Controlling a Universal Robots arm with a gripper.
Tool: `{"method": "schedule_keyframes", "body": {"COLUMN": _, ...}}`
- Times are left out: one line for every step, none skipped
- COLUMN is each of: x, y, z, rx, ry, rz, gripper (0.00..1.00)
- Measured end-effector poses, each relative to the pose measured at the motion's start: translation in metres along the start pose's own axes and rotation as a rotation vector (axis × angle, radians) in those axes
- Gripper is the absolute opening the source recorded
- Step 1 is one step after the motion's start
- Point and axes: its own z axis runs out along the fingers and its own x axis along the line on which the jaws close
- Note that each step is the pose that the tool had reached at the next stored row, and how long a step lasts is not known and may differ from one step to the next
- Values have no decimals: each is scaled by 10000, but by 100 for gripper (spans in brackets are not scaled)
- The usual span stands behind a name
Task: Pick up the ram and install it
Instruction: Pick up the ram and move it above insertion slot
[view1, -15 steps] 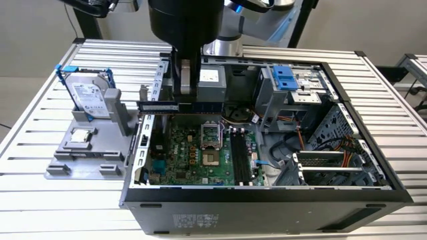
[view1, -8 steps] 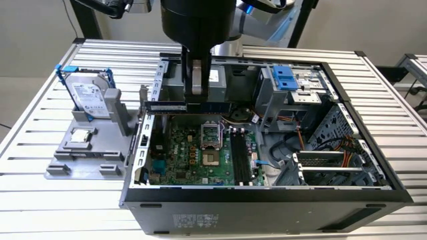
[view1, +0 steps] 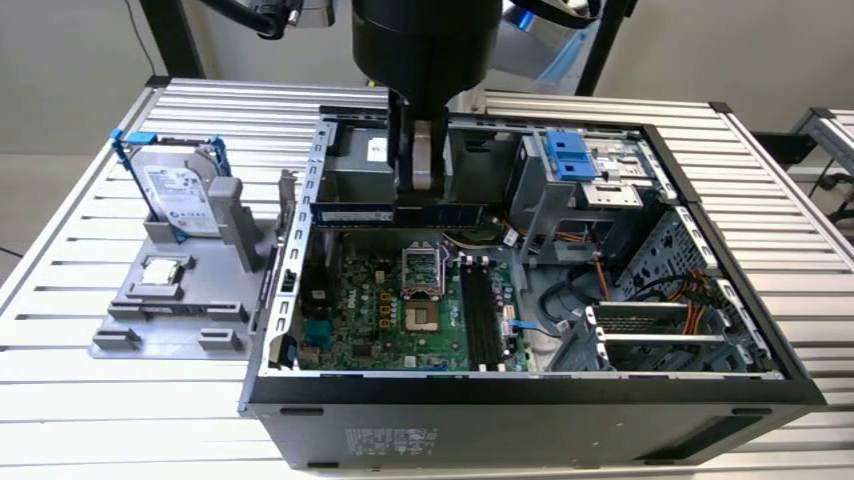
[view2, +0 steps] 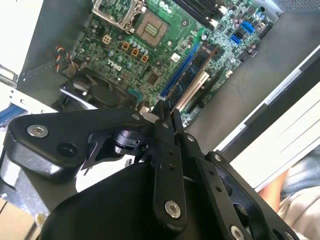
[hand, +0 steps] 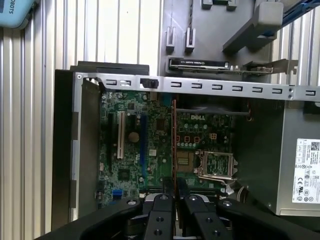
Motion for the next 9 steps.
{"method": "schedule_keyframes", "body": {"x": 1, "y": -17, "z": 0, "rx": 0, "ry": 0, "rz": 0, "gripper": 0}}
{"method": "schedule_keyframes", "body": {"x": 1, "y": -34, "z": -1, "rx": 0, "ry": 0, "rz": -2, "gripper": 0}}
{"method": "schedule_keyframes", "body": {"x": 2, "y": -49, "z": -1, "rx": 0, "ry": 0, "rz": -1, "gripper": 0}}
{"method": "schedule_keyframes", "body": {"x": 2, "y": -62, "z": -1, "rx": 0, "ry": 0, "rz": -2, "gripper": 0}}
{"method": "schedule_keyframes", "body": {"x": 2, "y": -77, "z": -1, "rx": 0, "ry": 0, "rz": -3, "gripper": 0}}
{"method": "schedule_keyframes", "body": {"x": 2, "y": -90, "z": -1, "rx": 0, "ry": -1, "rz": -3, "gripper": 0}}
{"method": "schedule_keyframes", "body": {"x": 3, "y": -103, "z": -2, "rx": 0, "ry": -1, "rz": -3, "gripper": 0}}
{"method": "schedule_keyframes", "body": {"x": 3, "y": -115, "z": -2, "rx": 0, "ry": 0, "rz": -3, "gripper": 0}}
{"method": "schedule_keyframes", "body": {"x": 4, "y": -129, "z": -3, "rx": 0, "ry": 0, "rz": -4, "gripper": 0}}
